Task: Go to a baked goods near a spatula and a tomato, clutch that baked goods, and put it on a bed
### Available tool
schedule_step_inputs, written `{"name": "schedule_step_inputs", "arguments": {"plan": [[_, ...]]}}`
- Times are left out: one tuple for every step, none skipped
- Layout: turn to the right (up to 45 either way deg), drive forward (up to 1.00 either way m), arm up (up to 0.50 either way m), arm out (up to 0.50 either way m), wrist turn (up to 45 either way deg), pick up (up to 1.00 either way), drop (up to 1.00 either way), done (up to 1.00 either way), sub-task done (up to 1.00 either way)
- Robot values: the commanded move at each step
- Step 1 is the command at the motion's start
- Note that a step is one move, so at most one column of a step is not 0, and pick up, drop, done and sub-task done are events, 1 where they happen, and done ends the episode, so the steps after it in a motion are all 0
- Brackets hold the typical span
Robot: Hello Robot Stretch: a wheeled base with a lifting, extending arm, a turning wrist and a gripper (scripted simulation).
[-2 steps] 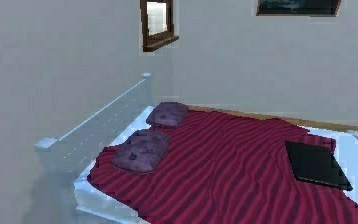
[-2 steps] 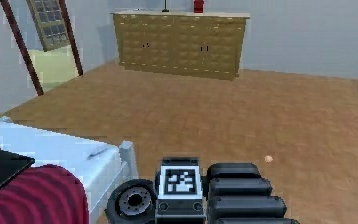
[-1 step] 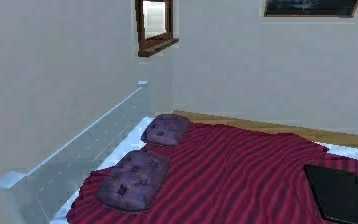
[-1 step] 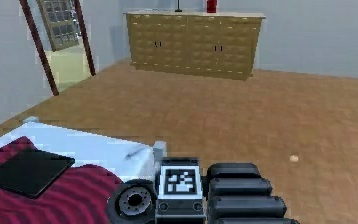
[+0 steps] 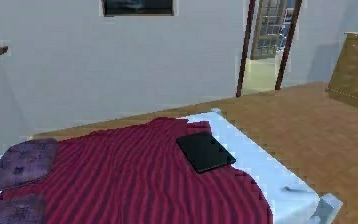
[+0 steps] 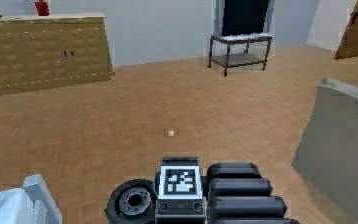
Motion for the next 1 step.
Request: {"name": "schedule_step_inputs", "arguments": {"plan": [[-36.0, 0.0, 0.0, 0.0, 0.0, 0.0, 0.0, 0.0, 0.0]]}}
